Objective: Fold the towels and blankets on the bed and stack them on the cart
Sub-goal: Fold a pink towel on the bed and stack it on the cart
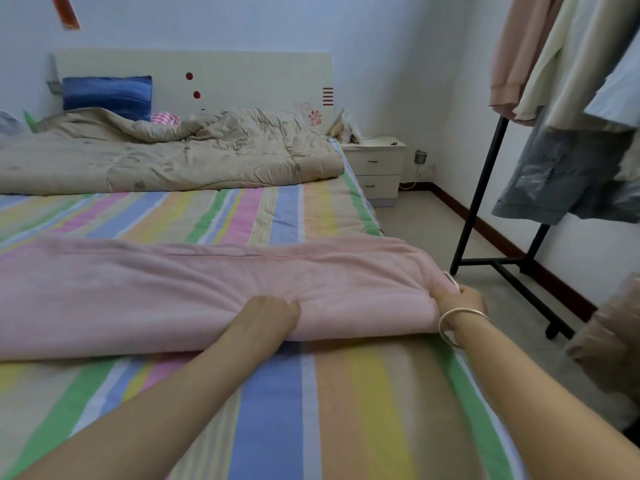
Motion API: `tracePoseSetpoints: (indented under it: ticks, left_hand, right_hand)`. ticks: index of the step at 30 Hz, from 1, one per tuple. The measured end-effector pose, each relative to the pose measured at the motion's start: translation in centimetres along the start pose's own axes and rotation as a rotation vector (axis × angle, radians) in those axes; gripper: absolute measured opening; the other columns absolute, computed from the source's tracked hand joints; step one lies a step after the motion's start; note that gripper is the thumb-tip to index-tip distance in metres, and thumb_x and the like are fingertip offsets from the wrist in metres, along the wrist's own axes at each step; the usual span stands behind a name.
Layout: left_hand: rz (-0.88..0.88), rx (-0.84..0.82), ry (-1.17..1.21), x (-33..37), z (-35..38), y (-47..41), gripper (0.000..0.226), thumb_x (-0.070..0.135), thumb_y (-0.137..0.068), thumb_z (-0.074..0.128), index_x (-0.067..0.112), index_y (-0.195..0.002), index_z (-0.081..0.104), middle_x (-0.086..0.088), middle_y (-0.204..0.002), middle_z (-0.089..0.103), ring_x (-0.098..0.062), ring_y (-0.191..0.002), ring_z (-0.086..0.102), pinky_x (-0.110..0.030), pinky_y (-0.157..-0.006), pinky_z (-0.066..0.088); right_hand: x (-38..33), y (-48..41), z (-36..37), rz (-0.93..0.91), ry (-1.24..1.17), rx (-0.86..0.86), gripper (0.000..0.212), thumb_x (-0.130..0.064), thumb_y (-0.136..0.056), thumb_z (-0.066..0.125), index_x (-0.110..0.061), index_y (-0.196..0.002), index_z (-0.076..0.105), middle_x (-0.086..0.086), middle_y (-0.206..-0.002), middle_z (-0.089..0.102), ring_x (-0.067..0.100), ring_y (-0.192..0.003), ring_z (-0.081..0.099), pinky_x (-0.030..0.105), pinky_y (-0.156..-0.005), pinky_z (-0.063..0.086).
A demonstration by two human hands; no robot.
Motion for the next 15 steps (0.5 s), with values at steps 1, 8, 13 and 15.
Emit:
tracePoseSetpoints:
  ticks: [1,8,13,15]
  left_hand:
    - [0.021,0.023,-0.014,1.1,-0.5,-0.2,0.038,0.019,-0.022,0.08,0.016,-0.058,0.069,-0.002,-0.036,0.049,-0.014,-0.03,0.051,-0.015,-0.032,0.027]
    - [-0.11,-0.373,0.32,6.6,0.1,2.0,0.07,0.035,-0.089,0.055,0.019,-0.149,0.025,-0.011,-0.136,0.048,-0.031,-0.121,0.05,-0.038,-0.094,0.041]
    - [-0.339,-0.3,0.85,3.2,0.3,1.8,0.071,0.071,-0.084,0.024,0.022,-0.12,0.059,-0.004,-0.133,0.057,-0.027,-0.124,0.051,-0.036,-0.102,0.039]
    - [-0.476,-0.146,1.102,1.0,0.1,1.7,0.04,0.042,-0.101,0.034,0.017,-0.105,0.065,-0.004,-0.123,0.065,-0.024,-0.119,0.056,-0.033,-0.096,0.042]
  right_hand:
    - [0.4,-0.2,-0.8,0.019,0.014,0.013,0.037,-0.031,-0.085,0.063,-0.014,-0.118,0.066,0.015,-0.1,0.065,0.034,-0.087,0.058,0.033,-0.08,0.045]
    - [1.5,-0.3,-3.9,0.012,0.141,0.065,0.041,-0.044,-0.079,0.061,-0.013,-0.104,0.067,0.017,-0.099,0.066,0.038,-0.089,0.062,0.042,-0.083,0.052]
    - [-6.6,4.1,-1.6,-0.266,0.303,0.043,0.019,-0.033,-0.081,0.055,-0.016,-0.089,0.061,0.01,-0.082,0.064,0.033,-0.078,0.06,0.038,-0.072,0.051]
    - [-10.4,6.7,0.8,-0.423,0.368,0.024,0.021,-0.032,-0.08,0.056,-0.018,-0.094,0.063,0.008,-0.087,0.066,0.033,-0.083,0.061,0.038,-0.076,0.051]
Point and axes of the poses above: each hand's wrist, its own y-axis away from the middle knuckle, its own z-axis out of the palm, x = y × z, the point moved 6 cm from there along -y, towards the middle knuckle
